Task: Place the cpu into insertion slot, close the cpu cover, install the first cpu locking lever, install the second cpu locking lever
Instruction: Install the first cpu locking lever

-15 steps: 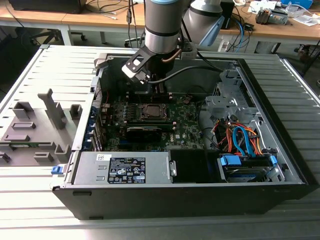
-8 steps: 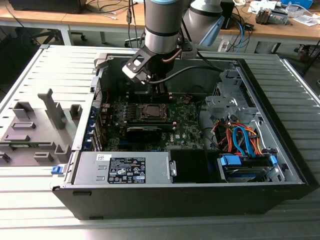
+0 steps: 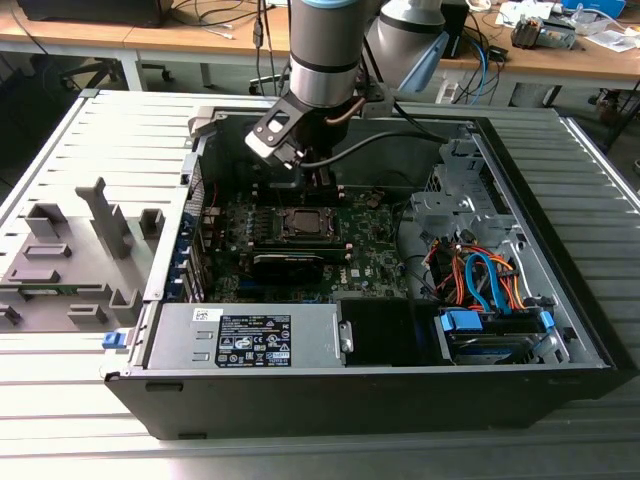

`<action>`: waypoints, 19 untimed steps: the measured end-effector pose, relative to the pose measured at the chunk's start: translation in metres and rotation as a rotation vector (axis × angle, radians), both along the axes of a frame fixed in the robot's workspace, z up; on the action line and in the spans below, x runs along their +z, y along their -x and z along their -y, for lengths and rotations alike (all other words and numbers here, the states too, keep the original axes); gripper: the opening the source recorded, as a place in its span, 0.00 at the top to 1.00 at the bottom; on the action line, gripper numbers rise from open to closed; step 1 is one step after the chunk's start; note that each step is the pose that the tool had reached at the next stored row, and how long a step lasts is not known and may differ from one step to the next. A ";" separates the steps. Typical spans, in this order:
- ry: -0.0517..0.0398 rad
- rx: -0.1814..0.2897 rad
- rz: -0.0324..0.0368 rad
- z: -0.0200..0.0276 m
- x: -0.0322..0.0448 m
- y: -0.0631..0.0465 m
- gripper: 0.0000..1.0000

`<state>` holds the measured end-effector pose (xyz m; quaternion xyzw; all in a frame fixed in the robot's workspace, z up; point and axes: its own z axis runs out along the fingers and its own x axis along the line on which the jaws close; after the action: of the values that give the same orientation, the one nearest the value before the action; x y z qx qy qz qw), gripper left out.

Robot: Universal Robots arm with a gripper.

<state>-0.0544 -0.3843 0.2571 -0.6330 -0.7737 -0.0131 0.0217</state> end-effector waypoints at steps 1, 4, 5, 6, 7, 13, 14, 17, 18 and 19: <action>0.0000 0.004 0.0000 0.0000 0.0000 0.000 0.89; 0.0000 0.011 0.0000 0.0000 0.0000 0.000 0.89; 0.0000 0.014 0.0000 0.0000 0.0000 0.000 0.89; -0.0001 0.017 0.0000 0.0000 0.0000 0.000 0.89; 0.0000 0.019 0.0000 0.0000 0.0000 0.000 0.89; 0.0000 0.035 0.0000 0.0000 0.0000 0.000 0.89; 0.0000 0.037 0.0001 0.0000 0.0000 0.000 0.89; 0.0000 0.043 0.0000 0.0000 0.0000 0.000 0.89; 0.0000 0.045 0.0000 0.0000 0.0000 0.000 0.89; 0.0000 0.049 0.0000 0.0000 0.0000 0.000 0.89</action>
<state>-0.0544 -0.3843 0.2571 -0.6140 -0.7889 -0.0126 0.0220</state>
